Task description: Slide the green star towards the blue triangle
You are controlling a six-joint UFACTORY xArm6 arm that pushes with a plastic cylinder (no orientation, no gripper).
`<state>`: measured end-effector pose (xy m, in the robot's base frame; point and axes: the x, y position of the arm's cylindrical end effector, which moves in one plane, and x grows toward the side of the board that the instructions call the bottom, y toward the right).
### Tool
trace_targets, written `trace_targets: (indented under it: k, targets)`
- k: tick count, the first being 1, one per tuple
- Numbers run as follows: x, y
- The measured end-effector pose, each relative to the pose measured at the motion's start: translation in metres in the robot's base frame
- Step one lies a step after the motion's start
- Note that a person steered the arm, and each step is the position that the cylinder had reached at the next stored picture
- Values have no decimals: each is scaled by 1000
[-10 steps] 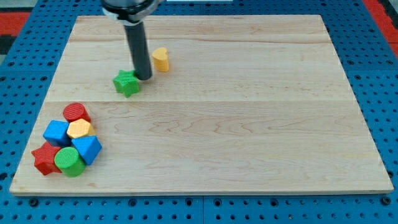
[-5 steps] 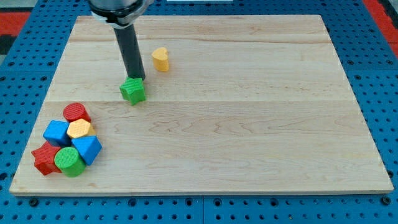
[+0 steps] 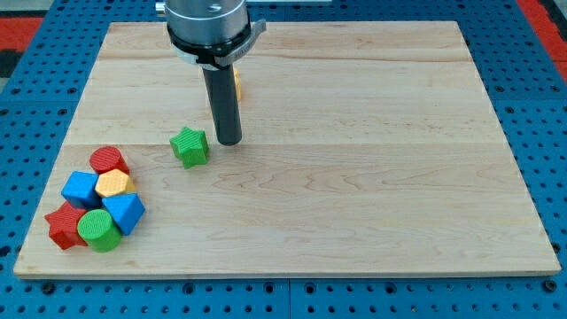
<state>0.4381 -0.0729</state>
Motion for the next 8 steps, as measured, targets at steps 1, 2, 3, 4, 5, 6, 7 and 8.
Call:
trace_targets:
  k: [1, 2, 3, 4, 5, 6, 7, 8]
  targets:
    - [8, -23]
    - [-26, -27]
    - [-33, -33]
    - [-24, -43]
    - [-8, -58]
    - [11, -60]
    - [24, -61]
    - [24, -64]
